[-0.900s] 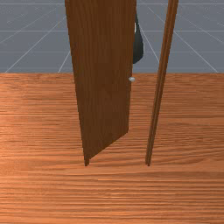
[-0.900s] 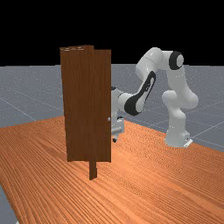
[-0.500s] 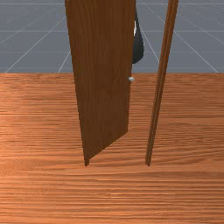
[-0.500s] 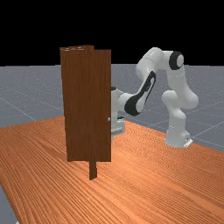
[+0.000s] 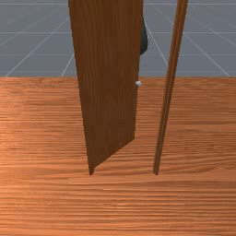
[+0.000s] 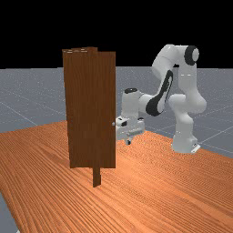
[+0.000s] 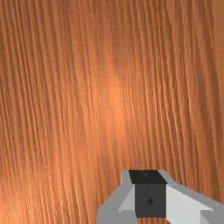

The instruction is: Open the door

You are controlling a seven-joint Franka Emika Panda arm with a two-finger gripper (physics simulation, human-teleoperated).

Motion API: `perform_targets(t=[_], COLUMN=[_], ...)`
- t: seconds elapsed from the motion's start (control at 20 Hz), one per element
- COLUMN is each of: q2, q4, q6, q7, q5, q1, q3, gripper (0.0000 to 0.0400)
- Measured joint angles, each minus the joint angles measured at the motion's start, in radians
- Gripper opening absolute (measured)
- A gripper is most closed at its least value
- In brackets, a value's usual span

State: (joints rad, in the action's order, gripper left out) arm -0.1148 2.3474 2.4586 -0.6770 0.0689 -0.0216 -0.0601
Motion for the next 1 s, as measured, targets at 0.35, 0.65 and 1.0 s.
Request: perform_targets(t=[0.35, 0.65, 1.0], q2=[-0.081, -0.305, -0.798], q4=[-0.124, -0.471, -1.323], q6=[-0.073, -0.179, -0.566], q7=[0.71, 0.286, 0.353], q5=[-0.002, 0.044, 0.034], q1=[-0.216, -0.213, -0.223], q3=[0.109, 0.172, 0.123], gripper=[0.0, 0.0, 0.0])
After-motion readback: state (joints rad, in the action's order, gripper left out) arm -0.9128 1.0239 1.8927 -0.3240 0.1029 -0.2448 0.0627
